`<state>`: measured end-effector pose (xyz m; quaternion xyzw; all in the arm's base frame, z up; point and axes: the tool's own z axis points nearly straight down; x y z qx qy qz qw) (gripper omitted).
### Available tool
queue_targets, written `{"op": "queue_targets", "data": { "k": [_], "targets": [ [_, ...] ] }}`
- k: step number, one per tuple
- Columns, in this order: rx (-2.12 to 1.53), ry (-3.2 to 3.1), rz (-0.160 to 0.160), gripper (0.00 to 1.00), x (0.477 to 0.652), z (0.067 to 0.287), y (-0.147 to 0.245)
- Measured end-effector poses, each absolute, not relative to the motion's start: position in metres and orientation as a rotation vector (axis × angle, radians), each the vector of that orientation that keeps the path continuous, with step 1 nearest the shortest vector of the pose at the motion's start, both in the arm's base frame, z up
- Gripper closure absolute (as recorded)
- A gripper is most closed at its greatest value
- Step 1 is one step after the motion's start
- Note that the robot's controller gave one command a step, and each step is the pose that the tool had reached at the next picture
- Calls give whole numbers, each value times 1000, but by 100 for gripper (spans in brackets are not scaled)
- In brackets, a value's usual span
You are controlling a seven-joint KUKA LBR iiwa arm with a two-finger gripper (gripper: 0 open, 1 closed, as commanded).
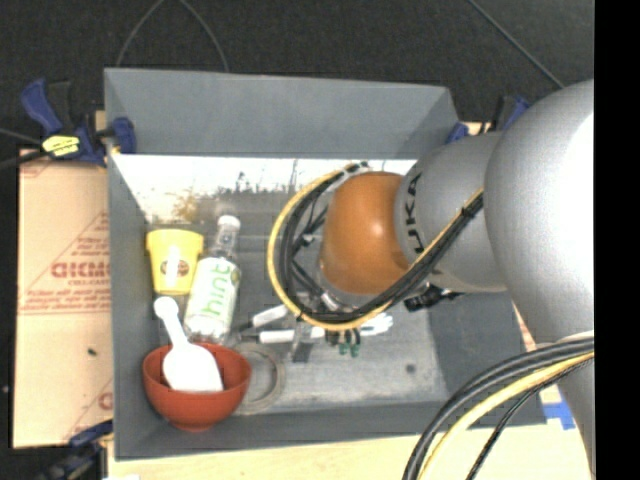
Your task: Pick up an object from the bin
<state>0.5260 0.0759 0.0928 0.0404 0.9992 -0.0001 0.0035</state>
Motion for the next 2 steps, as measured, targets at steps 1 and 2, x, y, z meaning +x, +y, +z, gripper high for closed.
{"op": "queue_targets", "data": {
  "k": [1, 2],
  "targets": [
    [124, 3137, -1, 100, 525, 130, 76],
    [121, 3131, 1, 100, 527, 159, 75]
  ]
}}
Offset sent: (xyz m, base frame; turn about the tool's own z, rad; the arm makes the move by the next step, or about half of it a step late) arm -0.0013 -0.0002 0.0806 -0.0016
